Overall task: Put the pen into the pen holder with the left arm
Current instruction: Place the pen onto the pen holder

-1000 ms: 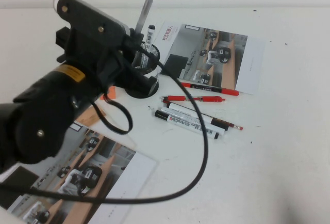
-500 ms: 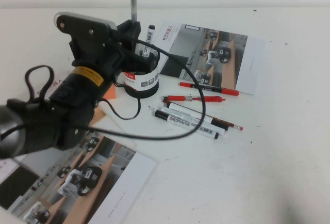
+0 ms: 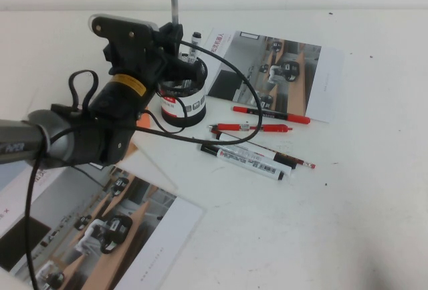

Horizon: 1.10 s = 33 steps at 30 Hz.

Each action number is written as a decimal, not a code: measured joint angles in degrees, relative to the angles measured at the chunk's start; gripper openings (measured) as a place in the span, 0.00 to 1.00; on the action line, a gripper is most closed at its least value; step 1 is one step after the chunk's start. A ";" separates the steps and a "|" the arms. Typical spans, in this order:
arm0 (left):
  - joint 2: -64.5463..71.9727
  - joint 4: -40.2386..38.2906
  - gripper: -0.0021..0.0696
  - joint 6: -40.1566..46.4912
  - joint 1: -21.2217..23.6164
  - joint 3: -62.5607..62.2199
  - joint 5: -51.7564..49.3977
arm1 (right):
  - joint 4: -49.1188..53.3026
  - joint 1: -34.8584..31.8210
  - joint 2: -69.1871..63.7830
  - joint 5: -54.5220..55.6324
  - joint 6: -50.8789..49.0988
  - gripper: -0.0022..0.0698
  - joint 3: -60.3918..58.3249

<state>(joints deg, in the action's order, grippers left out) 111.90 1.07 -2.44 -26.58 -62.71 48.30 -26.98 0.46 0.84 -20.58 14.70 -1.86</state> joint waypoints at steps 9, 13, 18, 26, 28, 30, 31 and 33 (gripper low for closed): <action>2.95 0.00 0.09 2.44 0.00 -0.46 -1.28 | 0.00 0.00 0.00 0.00 0.00 0.00 0.00; 2.95 0.00 0.10 3.69 0.00 -0.46 -2.00 | -0.03 0.00 0.00 0.00 0.00 0.00 0.00; 2.95 0.00 0.23 4.73 0.00 -0.46 -3.95 | -0.03 0.00 0.00 0.00 0.00 0.00 0.00; 1.99 -0.20 0.51 5.80 0.00 -0.46 -6.76 | -0.03 0.00 0.00 0.00 0.00 0.00 0.00; -0.30 -0.20 0.51 6.28 0.00 -0.46 -10.01 | -0.03 0.00 0.00 0.00 0.00 0.00 0.00; -4.24 -0.07 0.43 6.52 0.00 -0.46 -15.40 | -0.03 0.00 0.00 0.00 0.00 0.00 0.00; -6.19 0.26 0.37 6.66 0.00 -0.46 -17.93 | -0.03 0.00 0.00 0.00 0.00 0.00 0.00; -11.54 1.84 0.19 6.76 -0.12 -0.46 -24.62 | -0.03 0.00 0.00 0.00 0.00 0.00 0.00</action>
<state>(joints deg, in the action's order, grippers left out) 100.36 2.91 4.32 -26.70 -63.17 23.68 -27.00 0.46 0.84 -20.58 14.70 -1.86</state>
